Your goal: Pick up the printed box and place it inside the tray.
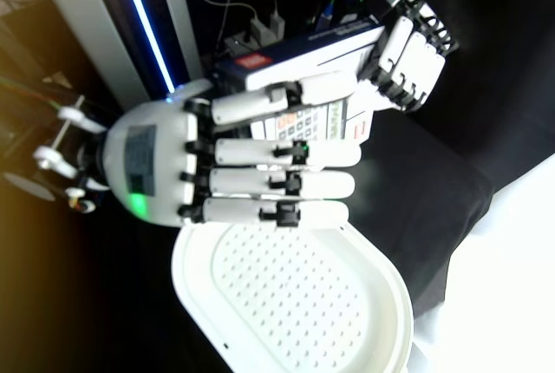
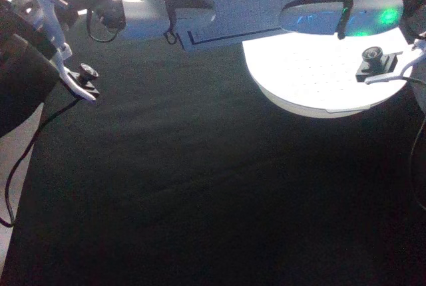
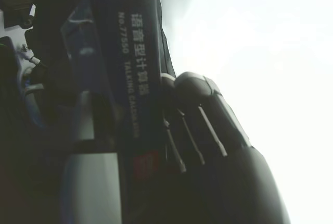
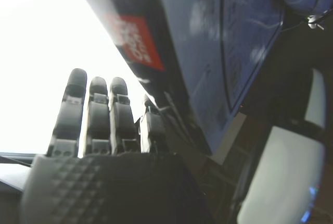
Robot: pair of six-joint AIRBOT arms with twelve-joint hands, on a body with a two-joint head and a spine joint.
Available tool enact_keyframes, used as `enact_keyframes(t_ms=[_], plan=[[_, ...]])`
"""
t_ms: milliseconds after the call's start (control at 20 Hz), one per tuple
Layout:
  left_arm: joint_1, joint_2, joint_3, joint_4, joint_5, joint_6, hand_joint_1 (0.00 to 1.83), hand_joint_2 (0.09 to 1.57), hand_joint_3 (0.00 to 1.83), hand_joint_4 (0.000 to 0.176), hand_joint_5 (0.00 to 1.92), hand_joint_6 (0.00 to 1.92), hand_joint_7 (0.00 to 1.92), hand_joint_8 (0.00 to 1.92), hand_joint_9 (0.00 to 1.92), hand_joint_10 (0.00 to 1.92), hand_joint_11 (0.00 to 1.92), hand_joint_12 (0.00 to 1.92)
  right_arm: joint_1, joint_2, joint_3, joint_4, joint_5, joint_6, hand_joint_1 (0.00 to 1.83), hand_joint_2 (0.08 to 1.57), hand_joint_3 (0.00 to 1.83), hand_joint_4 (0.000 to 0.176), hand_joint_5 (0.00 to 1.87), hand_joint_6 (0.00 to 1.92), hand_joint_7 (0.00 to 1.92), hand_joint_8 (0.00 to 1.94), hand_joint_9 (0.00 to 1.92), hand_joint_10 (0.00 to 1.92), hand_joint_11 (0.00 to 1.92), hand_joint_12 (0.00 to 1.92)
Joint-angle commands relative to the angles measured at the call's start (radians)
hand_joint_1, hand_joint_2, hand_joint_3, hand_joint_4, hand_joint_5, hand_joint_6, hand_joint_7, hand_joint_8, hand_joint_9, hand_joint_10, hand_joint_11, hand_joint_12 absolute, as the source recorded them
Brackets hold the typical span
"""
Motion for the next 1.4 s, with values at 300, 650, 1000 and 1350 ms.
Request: enact_keyframes(t_ms=[300, 650, 1000, 1350], plan=[[-0.015, -0.018, 0.012, 0.001, -0.116, -0.010, 1.27, 1.11, 0.00, 0.000, 1.01, 0.65, 1.03, 1.19, 1.14, 1.28, 0.96, 1.63, 0.014, -0.009, 0.010, 0.013, 0.116, 0.010, 1.29, 1.02, 0.00, 0.000, 1.17, 0.46, 1.26, 0.74, 1.37, 0.53, 1.04, 1.43], [-0.015, -0.017, 0.014, 0.007, -0.123, -0.010, 1.12, 1.20, 0.00, 0.000, 0.82, 1.22, 0.86, 0.55, 0.90, 0.53, 0.65, 1.24, 0.014, -0.009, 0.011, 0.014, 0.117, 0.010, 1.17, 1.08, 0.00, 0.000, 1.06, 0.84, 1.36, 0.30, 1.17, 1.02, 0.99, 1.53], [-0.014, -0.010, 0.013, 0.013, -0.116, -0.020, 0.24, 0.83, 0.00, 0.176, 0.00, 0.00, 0.00, 0.00, 0.00, 0.00, 0.00, 0.00, 0.014, -0.009, 0.012, 0.012, 0.117, 0.010, 1.28, 1.06, 0.00, 0.000, 0.99, 0.80, 1.21, 0.82, 1.21, 1.04, 1.04, 1.51], [0.021, 0.023, 0.005, -0.019, -0.143, -0.043, 0.12, 0.90, 0.02, 0.165, 0.00, 0.00, 0.00, 0.00, 0.00, 0.00, 0.00, 0.00, 0.014, 0.046, 0.049, 0.015, 0.088, -0.007, 1.28, 1.05, 0.00, 0.000, 0.98, 0.87, 1.27, 0.66, 1.25, 0.80, 0.98, 1.46]])
